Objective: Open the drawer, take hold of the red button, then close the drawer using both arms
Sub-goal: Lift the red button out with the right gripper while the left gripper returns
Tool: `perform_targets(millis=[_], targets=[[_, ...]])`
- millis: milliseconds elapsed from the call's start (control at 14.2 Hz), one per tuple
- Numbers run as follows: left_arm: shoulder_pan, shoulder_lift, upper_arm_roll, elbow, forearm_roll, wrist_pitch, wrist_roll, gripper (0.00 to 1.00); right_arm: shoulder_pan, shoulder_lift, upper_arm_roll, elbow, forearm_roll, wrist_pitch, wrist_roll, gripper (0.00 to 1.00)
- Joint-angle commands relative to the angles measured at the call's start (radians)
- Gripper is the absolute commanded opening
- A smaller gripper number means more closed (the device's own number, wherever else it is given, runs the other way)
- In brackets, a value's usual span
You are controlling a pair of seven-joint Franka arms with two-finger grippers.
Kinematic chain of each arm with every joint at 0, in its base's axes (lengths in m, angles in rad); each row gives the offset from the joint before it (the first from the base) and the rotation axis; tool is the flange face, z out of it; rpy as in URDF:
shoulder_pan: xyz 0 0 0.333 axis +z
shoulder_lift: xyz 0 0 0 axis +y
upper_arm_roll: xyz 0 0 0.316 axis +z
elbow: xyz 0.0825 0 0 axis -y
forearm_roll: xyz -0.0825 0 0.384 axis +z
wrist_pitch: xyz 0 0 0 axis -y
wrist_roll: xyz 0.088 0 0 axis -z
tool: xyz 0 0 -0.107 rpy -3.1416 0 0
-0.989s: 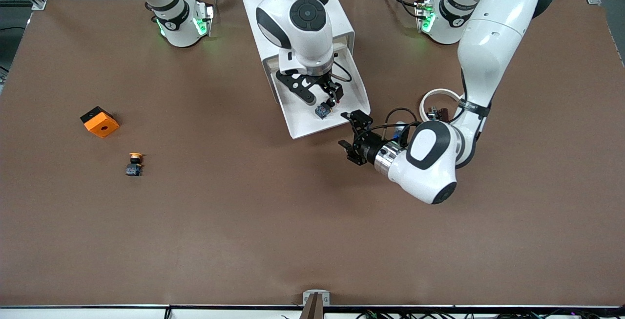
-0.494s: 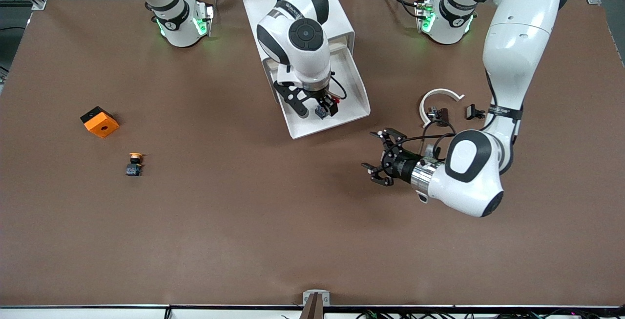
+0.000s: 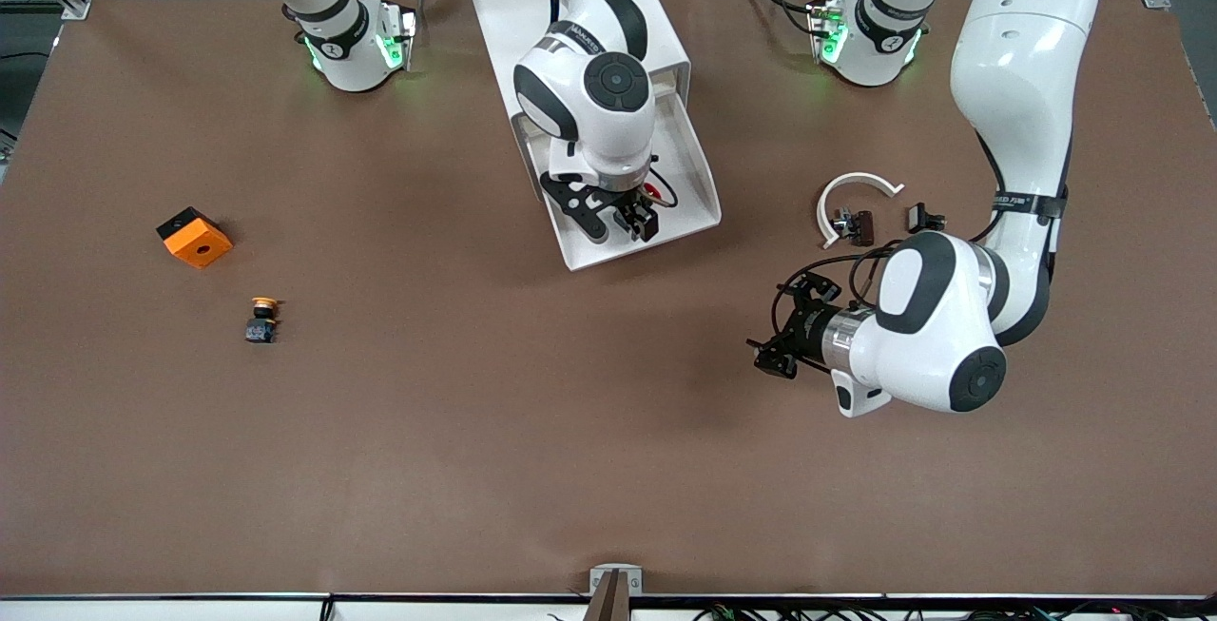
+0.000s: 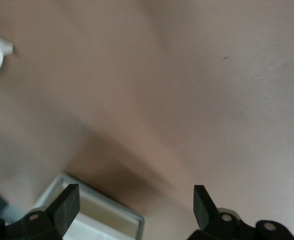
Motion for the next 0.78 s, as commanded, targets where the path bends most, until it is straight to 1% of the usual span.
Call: perform_targets(millis=[0,71,141,212,283,353,494,565,706], targets=[[-0.012,-0.016,0.0,-0.013,0.097,0.031,0.144,1.0,0.001,0.018,0.009,0.035,-0.023,0.003,0.011,1.0],[-0.023,-0.021,0.0,-0.013,0.124,0.04,0.179,1.0,0.001,0.019,0.009,0.041,-0.021,0.007,0.011,1.0],[-0.027,-0.039,0.0,-0.014,0.146,0.062,0.193,1.0,0.001,0.024,0.01,0.044,-0.021,0.01,0.011,0.85],[-0.044,-0.042,0.003,-0.016,0.161,0.076,0.19,1.0,-0.001,0.026,0.011,0.055,-0.017,0.01,0.013,0.71],[-0.062,-0.042,0.011,-0.014,0.186,0.076,0.19,1.0,-0.001,0.027,0.011,0.056,-0.015,0.01,0.011,0.59],[-0.069,-0.042,0.008,-0.014,0.213,0.077,0.192,1.0,-0.001,0.026,0.011,0.056,-0.015,0.009,0.01,0.49],[-0.069,-0.047,0.002,-0.014,0.246,0.076,0.19,1.0,0.002,0.027,0.012,0.056,-0.017,0.01,0.01,0.34],[-0.067,-0.068,0.005,-0.014,0.247,0.076,0.19,1.0,0.002,0.027,0.012,0.056,-0.017,0.009,0.008,0.26],[-0.067,-0.087,0.006,-0.016,0.269,0.067,0.193,1.0,-0.006,0.026,0.012,0.058,-0.011,0.007,-0.042,0.2]])
